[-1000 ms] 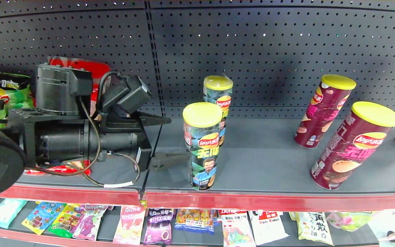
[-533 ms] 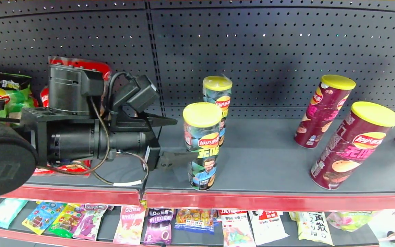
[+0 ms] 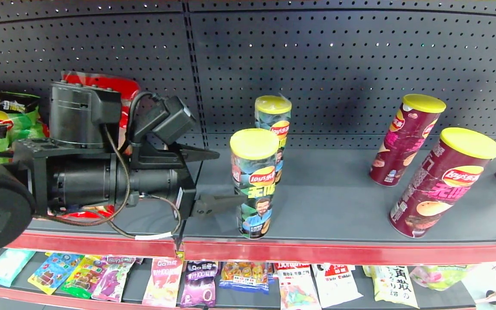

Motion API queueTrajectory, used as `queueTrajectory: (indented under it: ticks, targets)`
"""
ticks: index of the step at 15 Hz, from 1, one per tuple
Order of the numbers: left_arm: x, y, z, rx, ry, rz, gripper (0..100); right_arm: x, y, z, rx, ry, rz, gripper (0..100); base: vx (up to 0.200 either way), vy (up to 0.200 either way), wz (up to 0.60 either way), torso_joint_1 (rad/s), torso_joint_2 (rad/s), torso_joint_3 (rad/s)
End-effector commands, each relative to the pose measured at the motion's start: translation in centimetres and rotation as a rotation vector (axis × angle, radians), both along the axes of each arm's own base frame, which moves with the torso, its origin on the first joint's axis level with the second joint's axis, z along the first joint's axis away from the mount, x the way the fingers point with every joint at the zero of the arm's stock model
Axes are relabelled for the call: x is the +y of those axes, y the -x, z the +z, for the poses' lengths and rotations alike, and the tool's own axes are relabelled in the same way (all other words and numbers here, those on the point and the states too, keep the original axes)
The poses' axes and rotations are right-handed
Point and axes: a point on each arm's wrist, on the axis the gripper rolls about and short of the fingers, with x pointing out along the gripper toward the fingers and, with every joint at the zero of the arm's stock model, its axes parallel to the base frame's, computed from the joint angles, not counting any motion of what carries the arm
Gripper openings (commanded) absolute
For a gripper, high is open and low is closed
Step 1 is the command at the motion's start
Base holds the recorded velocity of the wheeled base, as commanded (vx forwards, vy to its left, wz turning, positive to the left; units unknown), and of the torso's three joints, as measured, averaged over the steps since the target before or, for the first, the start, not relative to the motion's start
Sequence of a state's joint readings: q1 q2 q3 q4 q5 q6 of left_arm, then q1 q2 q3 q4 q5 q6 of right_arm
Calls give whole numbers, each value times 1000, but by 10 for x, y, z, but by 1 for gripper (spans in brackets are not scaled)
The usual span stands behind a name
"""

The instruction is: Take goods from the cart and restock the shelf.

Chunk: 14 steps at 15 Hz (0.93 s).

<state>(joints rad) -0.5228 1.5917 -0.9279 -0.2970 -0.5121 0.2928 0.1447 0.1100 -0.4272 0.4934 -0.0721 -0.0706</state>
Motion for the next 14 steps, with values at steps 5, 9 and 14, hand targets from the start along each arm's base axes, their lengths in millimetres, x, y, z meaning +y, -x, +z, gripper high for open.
queueTrajectory:
  ticks: [5,9,14]
  targets:
    - [4,4,4,-10,8,5,100,3,-35,-53,-53,-55,-91,100,0,0,0,0,0,0]
    - [5,8,3,20,22,13,100,6,-40,-58,-119,-109,-5,100,0,0,0,0,0,0]
    - [6,7,4,34,34,15,100,9,-36,-61,-143,-115,-164,100,0,0,0,0,0,0]
